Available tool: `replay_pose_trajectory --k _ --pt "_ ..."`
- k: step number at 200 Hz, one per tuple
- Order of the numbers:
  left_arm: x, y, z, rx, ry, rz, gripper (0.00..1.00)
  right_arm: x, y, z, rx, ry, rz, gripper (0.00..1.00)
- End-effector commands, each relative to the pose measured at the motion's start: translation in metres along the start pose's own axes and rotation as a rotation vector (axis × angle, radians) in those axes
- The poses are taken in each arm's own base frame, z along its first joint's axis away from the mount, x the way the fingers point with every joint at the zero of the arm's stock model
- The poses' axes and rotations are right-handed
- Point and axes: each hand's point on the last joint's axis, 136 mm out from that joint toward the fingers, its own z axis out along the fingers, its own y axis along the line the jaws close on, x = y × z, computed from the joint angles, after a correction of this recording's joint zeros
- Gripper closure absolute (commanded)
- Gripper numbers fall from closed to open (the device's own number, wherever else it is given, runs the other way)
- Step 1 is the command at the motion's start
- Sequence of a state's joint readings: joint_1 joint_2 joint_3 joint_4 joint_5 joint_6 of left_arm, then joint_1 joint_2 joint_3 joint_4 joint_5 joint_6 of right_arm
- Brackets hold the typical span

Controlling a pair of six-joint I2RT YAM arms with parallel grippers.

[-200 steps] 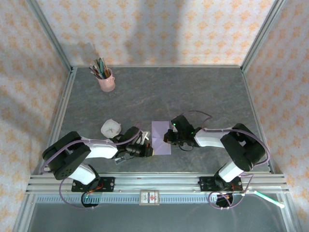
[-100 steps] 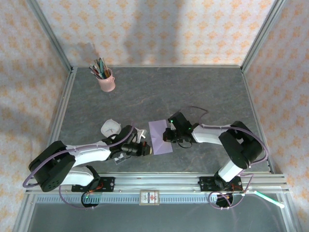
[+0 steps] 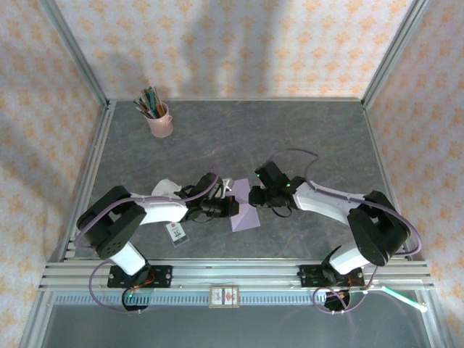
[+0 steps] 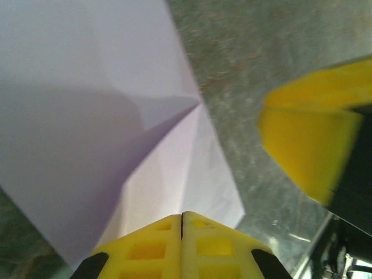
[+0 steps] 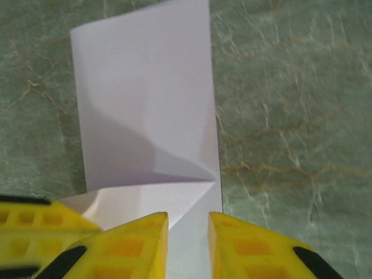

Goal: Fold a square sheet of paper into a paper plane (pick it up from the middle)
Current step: Fold the triangle at the bottom-center of the table, then turn over the paper at the center of the table.

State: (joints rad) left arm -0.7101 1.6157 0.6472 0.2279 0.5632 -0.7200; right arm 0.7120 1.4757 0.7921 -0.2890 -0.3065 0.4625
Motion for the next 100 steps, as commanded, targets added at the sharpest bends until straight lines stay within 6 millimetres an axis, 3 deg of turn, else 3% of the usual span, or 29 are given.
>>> replay_pose_trajectory --k 1,48,100 --pt "-0.004 0.008 0.005 -0.023 -0.012 0.026 1.00 0.022 -0.012 -0.002 0.069 0.016 0.065 0.74" --pt "0.004 0.018 0.009 -0.027 0.003 0.014 1.00 0.054 -0.008 0.008 0.107 0.054 0.088 0.69" --pt "0.009 0.020 0.009 -0.027 0.014 0.014 1.00 0.065 -0.013 0.010 0.158 0.058 0.076 0.65"
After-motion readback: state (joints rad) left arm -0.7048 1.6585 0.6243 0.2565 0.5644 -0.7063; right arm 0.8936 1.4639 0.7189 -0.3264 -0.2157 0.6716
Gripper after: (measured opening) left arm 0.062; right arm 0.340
